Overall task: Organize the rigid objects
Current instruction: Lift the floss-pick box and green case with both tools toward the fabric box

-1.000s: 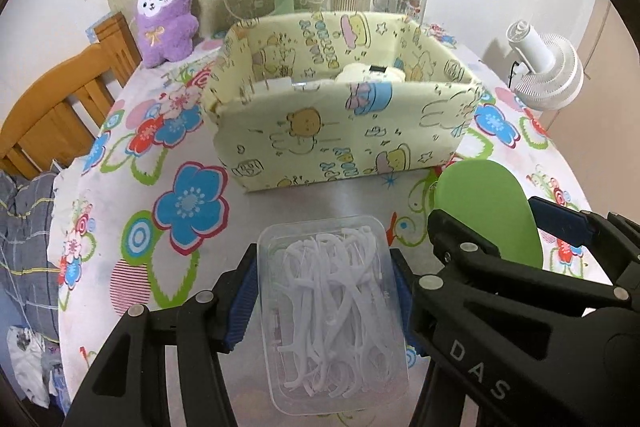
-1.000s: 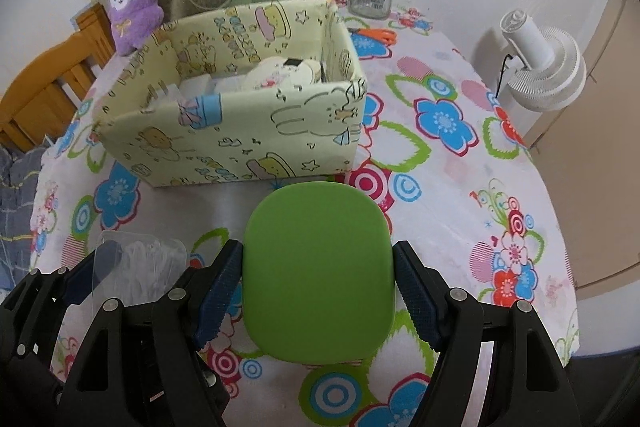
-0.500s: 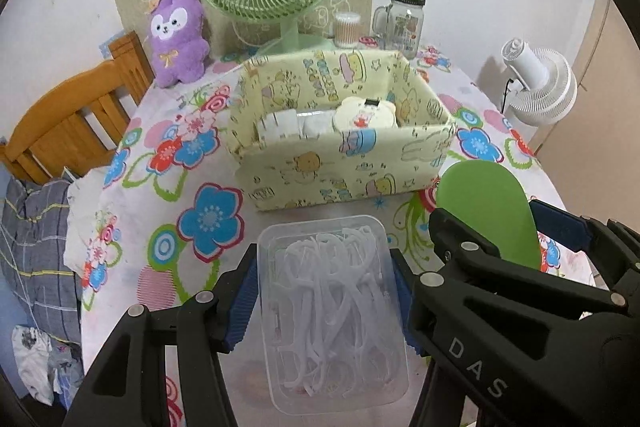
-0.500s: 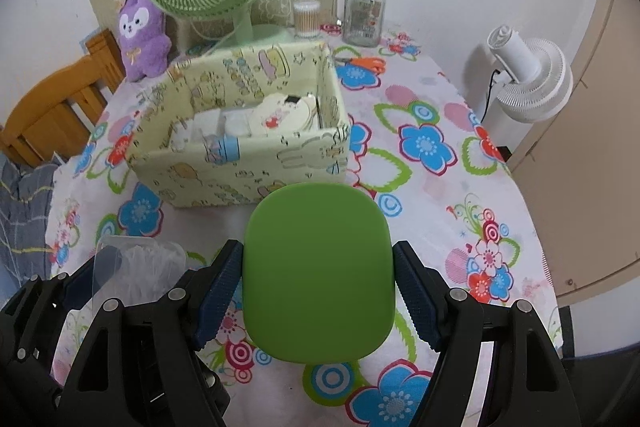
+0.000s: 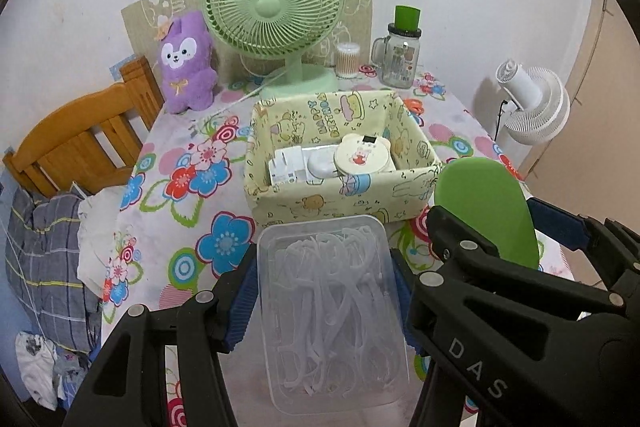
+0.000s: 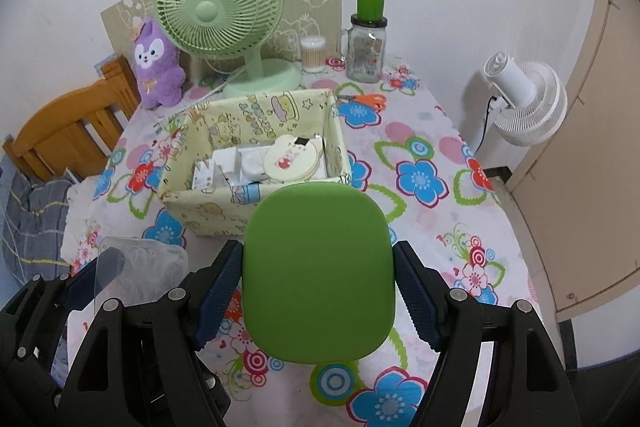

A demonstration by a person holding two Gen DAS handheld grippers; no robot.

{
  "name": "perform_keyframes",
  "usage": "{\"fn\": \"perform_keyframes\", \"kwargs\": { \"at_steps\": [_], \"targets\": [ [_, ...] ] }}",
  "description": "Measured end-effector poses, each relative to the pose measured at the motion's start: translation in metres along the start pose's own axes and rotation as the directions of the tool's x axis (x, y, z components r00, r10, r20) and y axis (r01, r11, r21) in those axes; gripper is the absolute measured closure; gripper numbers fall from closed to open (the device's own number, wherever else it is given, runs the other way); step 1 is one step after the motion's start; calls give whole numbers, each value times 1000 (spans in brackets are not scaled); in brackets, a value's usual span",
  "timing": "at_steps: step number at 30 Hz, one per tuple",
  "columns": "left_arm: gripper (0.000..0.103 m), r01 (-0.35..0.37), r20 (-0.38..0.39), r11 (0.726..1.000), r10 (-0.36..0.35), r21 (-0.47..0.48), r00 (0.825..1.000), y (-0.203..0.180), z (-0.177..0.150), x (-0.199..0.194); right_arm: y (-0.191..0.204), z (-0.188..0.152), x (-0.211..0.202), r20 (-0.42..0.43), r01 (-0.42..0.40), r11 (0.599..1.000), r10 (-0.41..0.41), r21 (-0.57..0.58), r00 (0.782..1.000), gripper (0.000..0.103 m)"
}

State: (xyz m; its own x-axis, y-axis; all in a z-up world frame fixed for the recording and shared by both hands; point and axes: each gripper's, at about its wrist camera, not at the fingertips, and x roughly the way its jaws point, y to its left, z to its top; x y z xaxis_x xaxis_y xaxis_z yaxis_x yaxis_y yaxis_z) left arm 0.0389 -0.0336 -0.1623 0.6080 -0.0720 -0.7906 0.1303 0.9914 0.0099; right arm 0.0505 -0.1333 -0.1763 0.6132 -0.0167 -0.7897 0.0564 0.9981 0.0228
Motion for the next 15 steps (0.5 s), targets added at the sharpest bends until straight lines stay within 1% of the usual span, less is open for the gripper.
{"fn": "perform_keyframes", "kwargs": {
  "at_steps": [7, 15],
  "targets": [
    [40, -7, 23, 1000, 7, 6, 1000, -1, 11, -8, -1, 10, -9, 22, -2, 1000, 2, 0, 1000, 26],
    [40, 4, 55, 1000, -5, 12, 998, -6, 30, -12, -6, 31, -13, 46, 5, 1000, -5, -4, 999, 26]
  ]
}}
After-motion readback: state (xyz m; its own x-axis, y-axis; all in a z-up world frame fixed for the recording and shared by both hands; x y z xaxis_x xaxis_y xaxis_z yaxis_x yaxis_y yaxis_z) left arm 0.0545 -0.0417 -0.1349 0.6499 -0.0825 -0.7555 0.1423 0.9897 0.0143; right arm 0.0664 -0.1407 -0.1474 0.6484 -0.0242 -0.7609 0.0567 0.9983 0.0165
